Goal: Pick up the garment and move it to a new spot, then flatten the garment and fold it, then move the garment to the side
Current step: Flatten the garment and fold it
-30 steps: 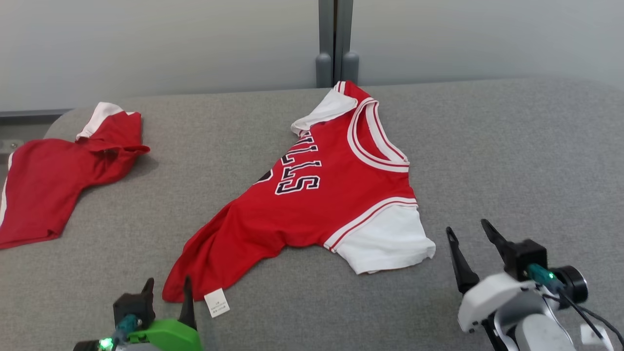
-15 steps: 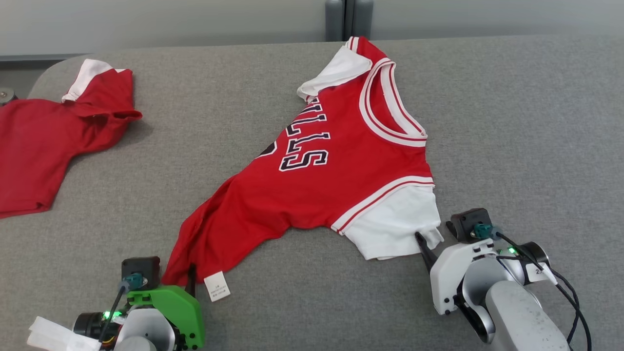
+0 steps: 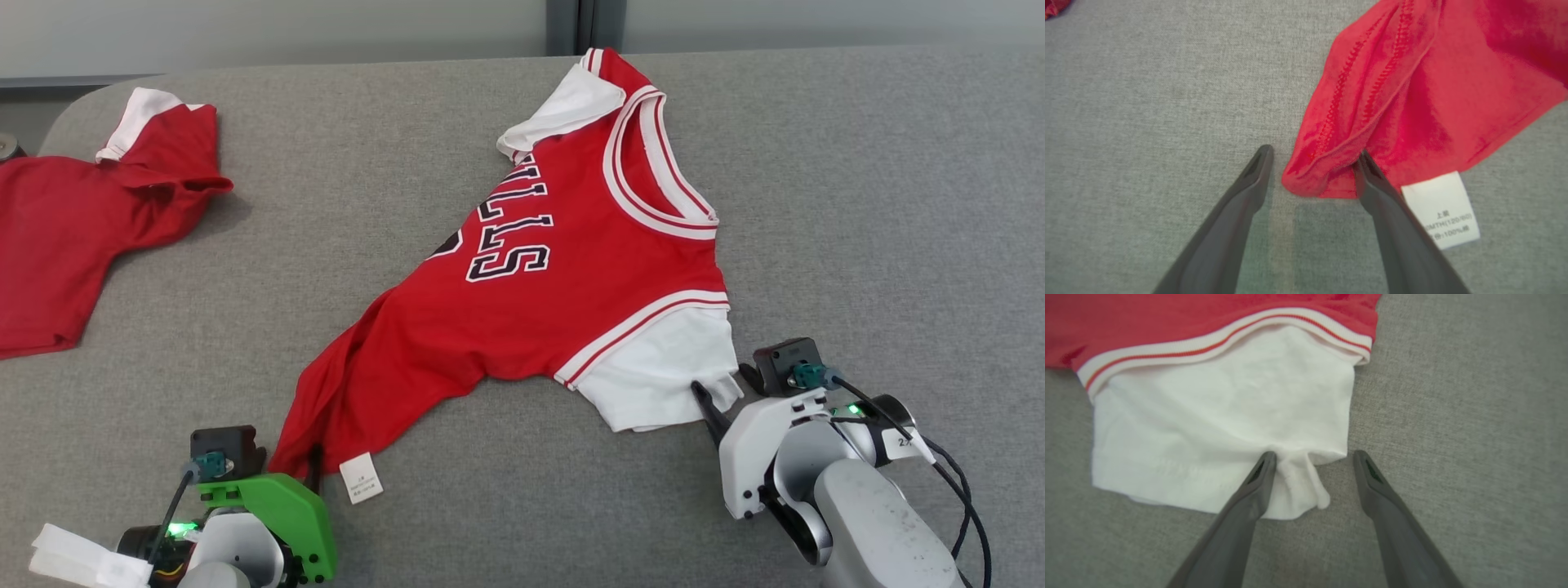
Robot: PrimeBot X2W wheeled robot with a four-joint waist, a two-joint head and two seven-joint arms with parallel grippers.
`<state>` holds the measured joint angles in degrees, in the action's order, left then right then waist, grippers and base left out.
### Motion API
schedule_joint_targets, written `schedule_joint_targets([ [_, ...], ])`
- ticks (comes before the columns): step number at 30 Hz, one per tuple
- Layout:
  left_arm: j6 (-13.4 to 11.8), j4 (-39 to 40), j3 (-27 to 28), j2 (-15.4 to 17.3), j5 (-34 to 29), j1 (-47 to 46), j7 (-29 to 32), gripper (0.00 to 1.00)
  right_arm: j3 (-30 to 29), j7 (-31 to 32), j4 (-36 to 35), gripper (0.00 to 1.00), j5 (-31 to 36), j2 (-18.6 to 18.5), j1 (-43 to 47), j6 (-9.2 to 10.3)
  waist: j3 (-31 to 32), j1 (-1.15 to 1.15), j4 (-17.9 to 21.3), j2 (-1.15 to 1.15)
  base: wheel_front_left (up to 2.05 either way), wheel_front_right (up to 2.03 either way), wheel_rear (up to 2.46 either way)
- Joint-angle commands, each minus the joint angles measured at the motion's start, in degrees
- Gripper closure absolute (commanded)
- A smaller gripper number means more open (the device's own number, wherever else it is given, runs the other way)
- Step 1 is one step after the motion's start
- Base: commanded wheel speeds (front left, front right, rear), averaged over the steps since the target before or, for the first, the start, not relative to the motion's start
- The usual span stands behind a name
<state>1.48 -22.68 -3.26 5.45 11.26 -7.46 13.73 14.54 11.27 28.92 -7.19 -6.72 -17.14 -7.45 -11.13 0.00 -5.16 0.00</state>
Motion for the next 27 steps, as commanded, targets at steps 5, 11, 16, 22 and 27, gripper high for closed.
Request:
schedule_joint_targets([
  [5,2.1,-0.8,0.7,-0.2,4.2,0.8,2.9,1.0,0.6,0.1,-0.2,1.0,-5.9,-0.1,1.4,-0.02,0.6,0.0,0.4,0.0,0.0,0.0,0.0],
  [11,4.8,8.8,2.6,-1.4,15.6,2.1,6.5,1.0,-3.5,-1.8,-9.9,1.0,-17.0,-0.8,3.4,-0.01,3.5,0.0,1.3,0.0,0.0,0.0,0.0],
  [16,5.6,25.1,2.7,-2.0,28.6,4.6,11.2,1.0,-9.5,1.0,-26.3,1.0,-28.6,-3.0,7.4,-0.03,6.2,0.0,2.7,0.0,0.0,0.0,0.0],
  [22,3.5,44.4,1.4,-2.3,38.5,5.9,17.3,1.0,-18.3,8.0,-46.8,1.0,-36.4,-4.4,9.6,-0.03,8.6,0.0,6.0,0.0,0.0,0.0,0.0],
  [27,-1.3,55.9,0.3,-2.3,42.4,1.0,21.9,1.0,-25.8,15.5,-58.9,1.0,-39.7,-3.6,5.2,-0.04,9.4,0.0,9.0,0.0,0.0,0.0,0.0],
])
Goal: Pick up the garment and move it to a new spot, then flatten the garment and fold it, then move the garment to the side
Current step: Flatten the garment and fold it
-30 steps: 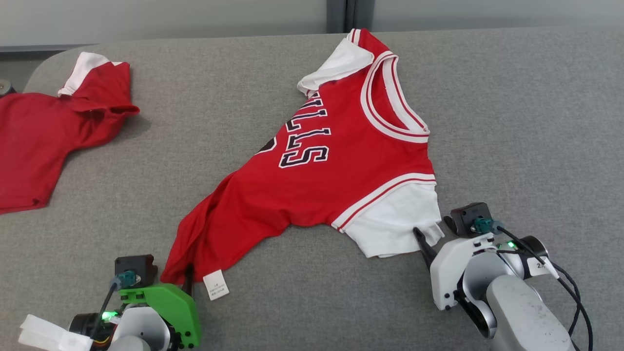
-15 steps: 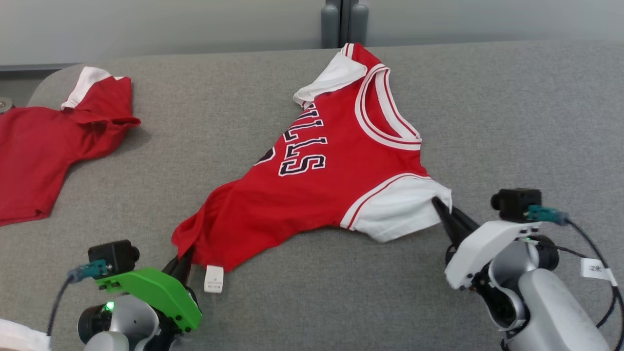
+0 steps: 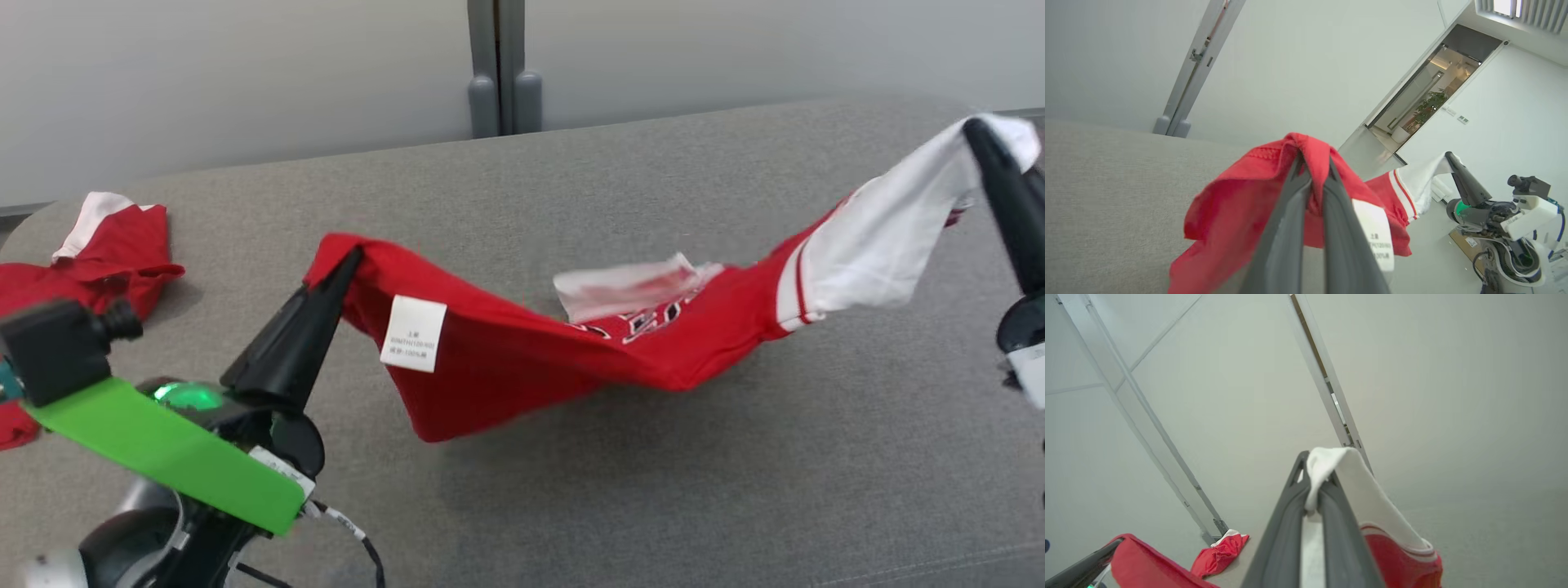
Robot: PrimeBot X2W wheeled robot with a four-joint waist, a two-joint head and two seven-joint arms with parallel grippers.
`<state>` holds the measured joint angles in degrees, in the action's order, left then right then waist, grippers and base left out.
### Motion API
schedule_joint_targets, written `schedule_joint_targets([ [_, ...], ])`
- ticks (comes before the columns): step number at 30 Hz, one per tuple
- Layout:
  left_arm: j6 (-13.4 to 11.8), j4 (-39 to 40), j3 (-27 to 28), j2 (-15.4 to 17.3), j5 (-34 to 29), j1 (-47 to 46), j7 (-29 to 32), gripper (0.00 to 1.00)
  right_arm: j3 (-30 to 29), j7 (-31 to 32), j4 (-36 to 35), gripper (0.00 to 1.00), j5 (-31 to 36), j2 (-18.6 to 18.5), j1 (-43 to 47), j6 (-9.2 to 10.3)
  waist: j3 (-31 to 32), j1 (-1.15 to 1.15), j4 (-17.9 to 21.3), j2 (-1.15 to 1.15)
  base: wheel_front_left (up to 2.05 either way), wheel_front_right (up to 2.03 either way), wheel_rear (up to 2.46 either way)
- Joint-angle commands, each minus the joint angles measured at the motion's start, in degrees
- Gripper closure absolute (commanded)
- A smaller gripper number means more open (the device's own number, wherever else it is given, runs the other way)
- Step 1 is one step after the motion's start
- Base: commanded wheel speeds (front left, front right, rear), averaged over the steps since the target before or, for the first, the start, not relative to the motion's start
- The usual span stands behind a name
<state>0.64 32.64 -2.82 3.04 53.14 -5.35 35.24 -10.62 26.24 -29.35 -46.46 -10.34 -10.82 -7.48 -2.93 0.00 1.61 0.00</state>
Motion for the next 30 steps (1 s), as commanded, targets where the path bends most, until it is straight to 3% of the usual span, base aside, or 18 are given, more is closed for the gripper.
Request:
schedule_joint_targets([
  [1,-1.5,2.0,-0.2,0.0,1.2,-2.4,1.3,1.0,-1.7,2.0,-1.8,1.0,-1.1,0.2,-2.3,-0.01,1.1,0.0,2.7,0.0,0.0,0.0,0.0],
  [5,-8.2,5.2,0.9,0.0,4.4,-10.3,4.2,1.0,-7.0,8.1,-3.8,1.0,-0.5,-0.8,-10.6,-0.01,-0.1,0.0,5.1,0.0,0.0,0.0,0.0],
  [9,-13.3,2.0,2.3,0.1,5.2,-19.2,6.3,1.0,-10.0,12.8,-0.8,1.0,1.1,-1.8,-19.3,-0.01,-3.1,0.0,6.4,0.0,0.0,0.0,0.0],
  [14,-15.9,-6.6,0.4,1.9,1.8,-31.8,8.8,1.0,-10.1,15.8,5.2,1.0,3.8,-1.9,-30.2,-0.01,-10.8,0.0,7.0,0.0,0.0,0.0,0.0],
  [18,-16.2,-17.9,-1.3,3.3,-2.9,-44.2,7.6,1.0,-8.2,13.9,13.2,1.0,8.1,-0.3,-41.1,-0.01,-18.2,0.0,6.8,0.0,0.0,0.0,0.0],
  [23,-15.4,-36.0,-1.5,3.9,-10.2,-62.6,-0.6,1.0,-5.6,6.6,28.0,1.0,17.2,3.2,-57.8,-0.01,-27.6,0.0,7.2,0.0,0.0,0.0,0.0],
  [25,-13.6,-42.9,-2.3,4.4,-13.5,-69.3,-6.3,1.0,-5.2,1.9,33.9,1.0,20.3,4.6,-64.1,-0.01,-30.2,0.0,7.5,0.0,0.0,0.0,0.0],
  [27,-9.4,-49.6,-3.2,3.8,-14.3,-74.8,-12.0,1.0,-4.6,-3.4,38.9,1.0,22.1,5.7,-69.4,-0.01,-32.1,0.0,7.8,0.0,0.0,0.0,0.0],
  [30,-6.9,-58.6,-3.6,4.4,-17.3,-81.0,-20.4,1.0,-4.0,-9.2,44.8,1.0,22.9,6.8,-73.4,-0.01,-34.5,0.0,8.5,0.0,0.0,0.0,0.0],
])
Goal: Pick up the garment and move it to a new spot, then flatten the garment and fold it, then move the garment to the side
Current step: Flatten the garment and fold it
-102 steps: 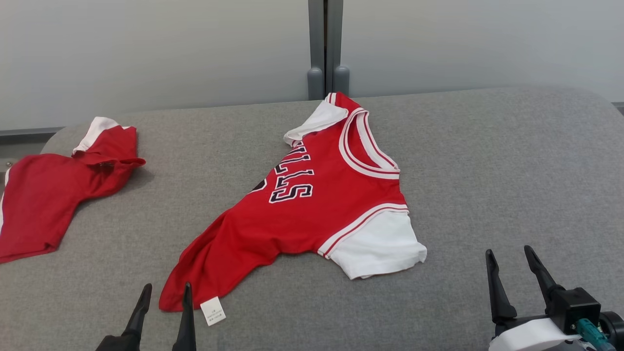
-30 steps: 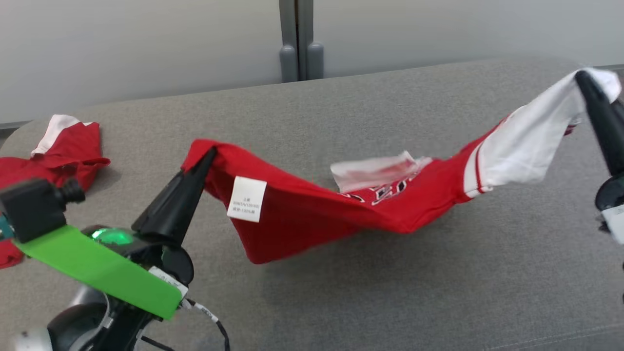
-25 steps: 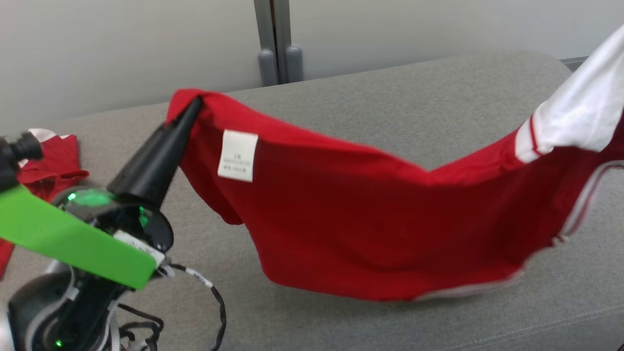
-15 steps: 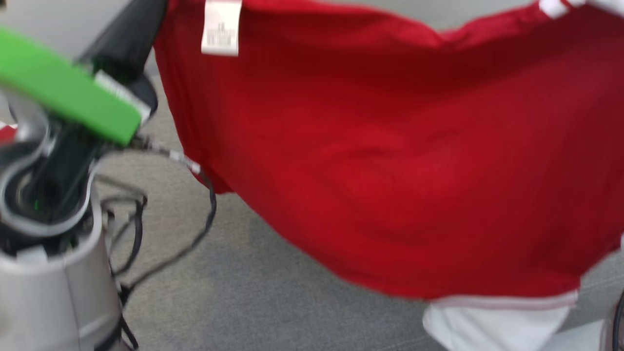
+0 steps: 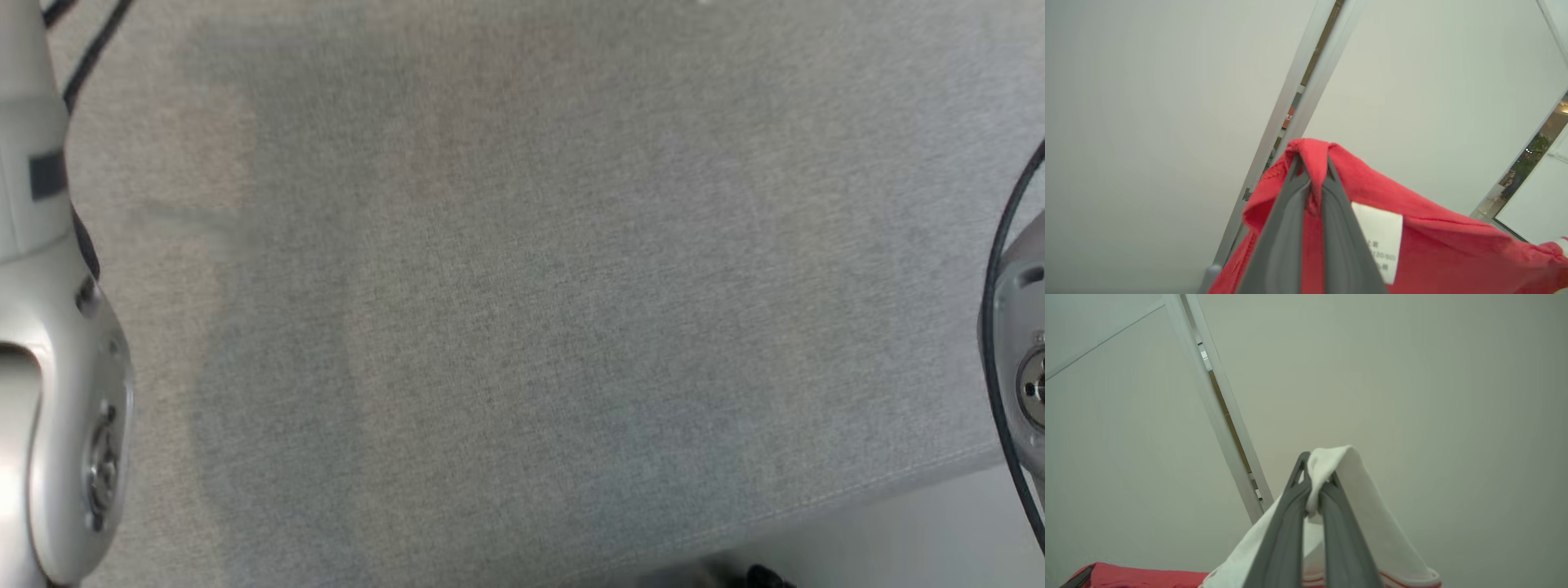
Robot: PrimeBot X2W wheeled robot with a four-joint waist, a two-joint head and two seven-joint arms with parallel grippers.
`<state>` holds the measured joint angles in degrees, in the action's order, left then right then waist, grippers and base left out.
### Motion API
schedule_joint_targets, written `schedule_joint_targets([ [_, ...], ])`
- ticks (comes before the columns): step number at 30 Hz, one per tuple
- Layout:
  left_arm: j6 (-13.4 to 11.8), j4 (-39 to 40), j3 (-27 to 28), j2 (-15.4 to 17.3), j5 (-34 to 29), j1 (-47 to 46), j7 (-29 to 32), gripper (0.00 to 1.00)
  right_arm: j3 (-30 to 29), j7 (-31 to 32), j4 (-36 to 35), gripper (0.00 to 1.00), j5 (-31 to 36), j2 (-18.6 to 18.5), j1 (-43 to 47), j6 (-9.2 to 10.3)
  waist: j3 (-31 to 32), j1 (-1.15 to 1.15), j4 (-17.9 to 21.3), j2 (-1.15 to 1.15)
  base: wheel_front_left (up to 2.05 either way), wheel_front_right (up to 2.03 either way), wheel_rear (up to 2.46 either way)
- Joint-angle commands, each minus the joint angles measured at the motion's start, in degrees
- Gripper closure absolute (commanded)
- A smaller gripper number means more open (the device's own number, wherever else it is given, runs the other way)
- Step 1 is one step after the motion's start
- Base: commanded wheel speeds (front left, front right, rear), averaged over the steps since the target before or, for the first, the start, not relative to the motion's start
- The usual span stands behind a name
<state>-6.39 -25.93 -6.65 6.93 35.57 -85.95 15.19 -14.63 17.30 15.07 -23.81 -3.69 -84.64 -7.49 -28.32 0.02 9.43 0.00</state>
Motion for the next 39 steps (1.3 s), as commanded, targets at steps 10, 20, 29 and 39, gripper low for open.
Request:
schedule_joint_targets([
  [10,10.9,-16.5,-2.4,-0.7,-0.8,10.1,-18.5,1.0,7.0,-9.9,1.5,1.0,-10.3,-4.1,22.1,0.0,-6.8,-0.02,-0.7,0.0,0.0,0.0,0.0],
  [20,12.8,-9.2,-1.1,-1.4,7.5,51.8,-21.2,1.0,7.5,-11.2,-13.5,1.0,-19.5,-8.1,65.0,0.05,4.7,-0.02,-2.5,0.0,0.0,0.0,0.0],
  [29,6.6,10.5,-3.7,-3.2,8.1,82.5,-23.7,1.0,4.7,-11.5,-17.4,1.0,-15.4,-4.9,90.0,0.06,13.3,-0.02,-4.3,0.0,0.0,0.0,0.0],
  [39,-2.0,31.5,-11.1,-3.8,12.0,98.1,-15.3,1.0,0.5,-9.3,-21.3,1.0,-15.1,-2.7,99.2,0.05,14.8,-0.02,-6.6,0.0,0.0,0.0,0.0],
])
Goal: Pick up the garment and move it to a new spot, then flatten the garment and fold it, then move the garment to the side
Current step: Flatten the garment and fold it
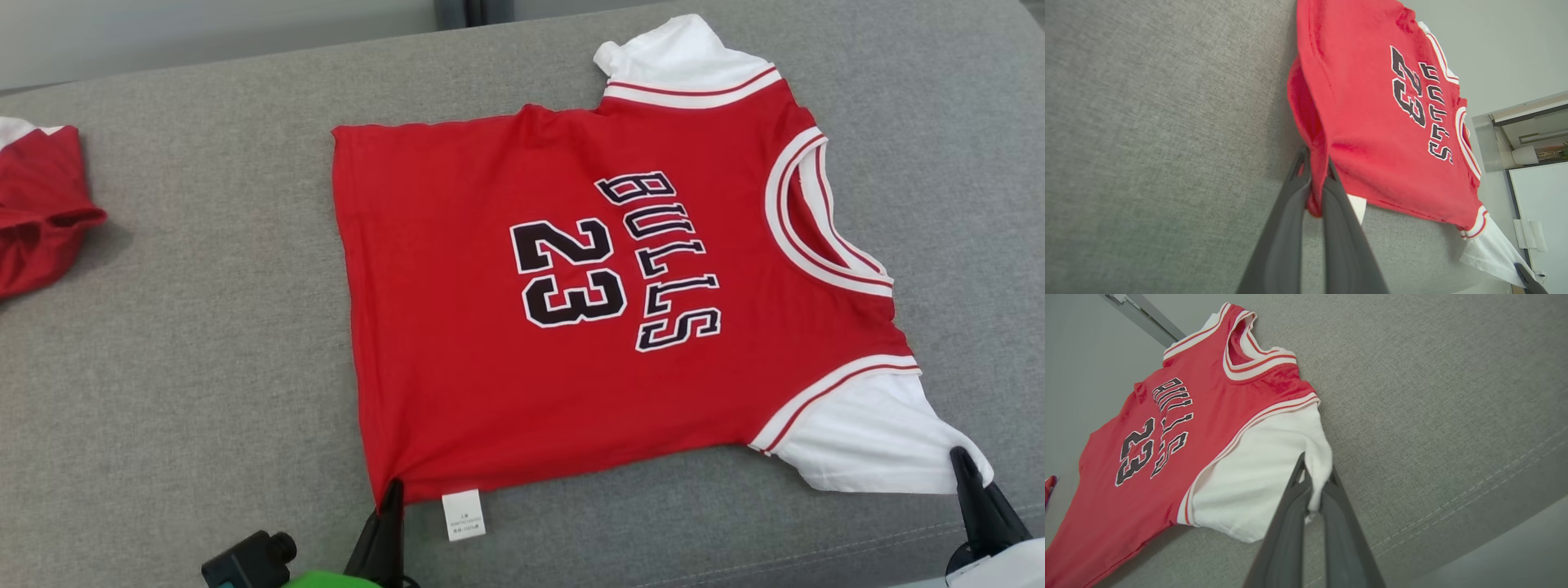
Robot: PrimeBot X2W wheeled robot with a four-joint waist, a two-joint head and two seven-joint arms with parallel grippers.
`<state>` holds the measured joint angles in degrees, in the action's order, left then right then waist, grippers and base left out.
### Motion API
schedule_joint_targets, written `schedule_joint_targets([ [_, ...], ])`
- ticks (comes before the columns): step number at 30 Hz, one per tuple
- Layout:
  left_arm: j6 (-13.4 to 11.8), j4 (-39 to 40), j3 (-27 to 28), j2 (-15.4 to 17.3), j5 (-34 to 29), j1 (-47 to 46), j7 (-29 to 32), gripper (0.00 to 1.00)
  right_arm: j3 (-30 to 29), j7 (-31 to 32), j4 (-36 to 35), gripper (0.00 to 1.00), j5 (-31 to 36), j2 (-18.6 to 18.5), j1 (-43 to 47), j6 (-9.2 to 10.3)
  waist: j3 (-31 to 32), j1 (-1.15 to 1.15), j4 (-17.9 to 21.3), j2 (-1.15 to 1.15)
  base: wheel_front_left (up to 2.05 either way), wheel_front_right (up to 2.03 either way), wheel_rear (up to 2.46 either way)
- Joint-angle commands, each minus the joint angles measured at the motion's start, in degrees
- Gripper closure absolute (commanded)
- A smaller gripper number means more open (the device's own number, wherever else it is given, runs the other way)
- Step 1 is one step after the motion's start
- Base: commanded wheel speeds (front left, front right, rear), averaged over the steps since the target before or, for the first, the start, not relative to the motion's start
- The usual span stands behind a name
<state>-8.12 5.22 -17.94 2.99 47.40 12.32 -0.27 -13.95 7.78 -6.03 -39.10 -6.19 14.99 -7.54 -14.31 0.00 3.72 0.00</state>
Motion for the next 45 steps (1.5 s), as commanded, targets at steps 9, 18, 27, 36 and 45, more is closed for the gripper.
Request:
schedule_joint_targets([
  [9,-8.3,3.5,0.6,0.7,4.0,-12.0,13.7,1.0,-0.1,7.9,1.8,1.0,4.4,-3.7,-12.8,0.09,-0.9,0.0,-2.1,0.0,0.0,0.0,0.0],
  [18,-15.9,0.1,3.0,0.3,9.2,-25.7,22.6,1.0,2.9,14.6,7.7,1.0,9.2,-7.4,-28.5,0.09,-5.7,0.0,-2.0,0.0,0.0,0.0,0.0],
  [27,-20.4,-4.5,4.5,0.1,10.9,-32.2,23.0,0.0,5.9,12.4,16.3,0.0,12.6,-8.6,-38.4,0.1,-8.1,0.0,-1.5,0.0,0.0,0.0,0.0],
  [36,-17.2,6.1,3.7,4.0,10.0,-21.8,22.2,0.0,7.5,8.7,12.3,0.0,11.9,-13.3,-28.5,0.1,-7.8,0.0,-0.5,0.0,0.0,0.0,0.0],
  [45,-14.4,6.1,-0.9,9.9,3.8,-20.2,22.5,0.0,9.4,9.9,12.8,0.0,13.0,-15.1,-24.8,0.1,-9.3,0.0,-0.8,0.0,0.0,0.0,0.0],
])
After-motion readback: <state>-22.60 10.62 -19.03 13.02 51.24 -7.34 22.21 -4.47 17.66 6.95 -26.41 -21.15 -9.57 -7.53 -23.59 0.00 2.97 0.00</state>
